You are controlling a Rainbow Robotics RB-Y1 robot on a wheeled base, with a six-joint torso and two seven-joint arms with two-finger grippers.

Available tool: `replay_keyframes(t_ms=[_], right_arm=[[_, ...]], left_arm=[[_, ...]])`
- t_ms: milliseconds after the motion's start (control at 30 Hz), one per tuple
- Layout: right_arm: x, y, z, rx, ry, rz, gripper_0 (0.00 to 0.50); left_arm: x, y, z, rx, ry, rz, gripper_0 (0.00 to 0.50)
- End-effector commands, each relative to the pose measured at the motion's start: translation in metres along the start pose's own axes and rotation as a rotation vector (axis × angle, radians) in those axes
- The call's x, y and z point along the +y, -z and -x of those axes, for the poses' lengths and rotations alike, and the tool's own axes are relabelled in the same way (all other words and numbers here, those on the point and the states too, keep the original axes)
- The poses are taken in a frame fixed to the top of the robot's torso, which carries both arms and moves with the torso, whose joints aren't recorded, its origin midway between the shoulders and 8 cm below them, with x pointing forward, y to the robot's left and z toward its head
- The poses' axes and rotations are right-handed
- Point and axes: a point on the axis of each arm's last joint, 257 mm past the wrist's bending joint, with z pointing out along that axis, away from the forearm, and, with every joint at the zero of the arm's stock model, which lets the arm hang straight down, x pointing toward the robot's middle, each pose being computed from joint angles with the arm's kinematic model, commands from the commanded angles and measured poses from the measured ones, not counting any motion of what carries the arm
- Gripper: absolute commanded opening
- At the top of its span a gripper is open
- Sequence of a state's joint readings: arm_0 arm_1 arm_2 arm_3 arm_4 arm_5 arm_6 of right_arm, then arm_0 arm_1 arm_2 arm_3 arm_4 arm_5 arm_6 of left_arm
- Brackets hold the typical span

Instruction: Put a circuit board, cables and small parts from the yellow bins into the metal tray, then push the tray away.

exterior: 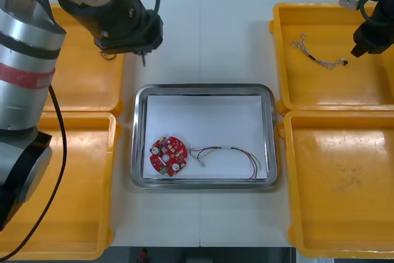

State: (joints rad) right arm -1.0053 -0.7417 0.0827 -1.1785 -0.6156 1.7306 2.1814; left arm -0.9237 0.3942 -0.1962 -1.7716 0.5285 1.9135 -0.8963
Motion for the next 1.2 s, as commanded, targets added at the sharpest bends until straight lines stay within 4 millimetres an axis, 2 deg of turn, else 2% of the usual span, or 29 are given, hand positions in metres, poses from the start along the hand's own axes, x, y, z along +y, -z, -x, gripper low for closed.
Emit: replay_keyframes(t_ms=[33,100,267,433,767,1067,1133,1167,1200], right_arm=[[-0.01,0.017,0.046,-0.09,0.101,-0.038,0.5],[-0.01,0.012,0.052,-0.105,0.117,-0.038,0.5],[-0.008,-0.006,0.067,-0.135,0.153,-0.026,0.5],[0.0,-0.03,0.072,-0.142,0.171,-0.004,0.5],[0.02,-0.073,0.085,-0.177,0.141,0.014,0.5],[0.018,-0.089,0.088,-0.167,0.181,-0.046,0.5],[0.016,-0.092,0.086,-0.167,0.175,-0.05,0.5],[0.017,-0.094,0.085,-0.166,0.174,-0.047,0.5],[0.017,-0.096,0.084,-0.167,0.17,-0.048,0.5]], left_arm=[[-0.01,-0.022,-0.048,0.061,0.034,0.013,0.001],[-0.007,-0.033,-0.064,0.084,0.022,0.041,0.003],[-0.005,-0.063,-0.083,0.082,-0.014,0.075,0.001],[-0.007,-0.078,-0.096,0.095,-0.024,0.071,0.001],[-0.003,-0.112,-0.102,0.093,-0.039,0.097,0.003],[0.003,-0.128,-0.107,0.093,-0.047,0.125,0.008],[0.003,-0.13,-0.107,0.092,-0.048,0.123,0.037],[0.001,-0.131,-0.108,0.091,-0.049,0.119,0.069],[0.002,-0.132,-0.107,0.087,-0.05,0.12,0.124]])
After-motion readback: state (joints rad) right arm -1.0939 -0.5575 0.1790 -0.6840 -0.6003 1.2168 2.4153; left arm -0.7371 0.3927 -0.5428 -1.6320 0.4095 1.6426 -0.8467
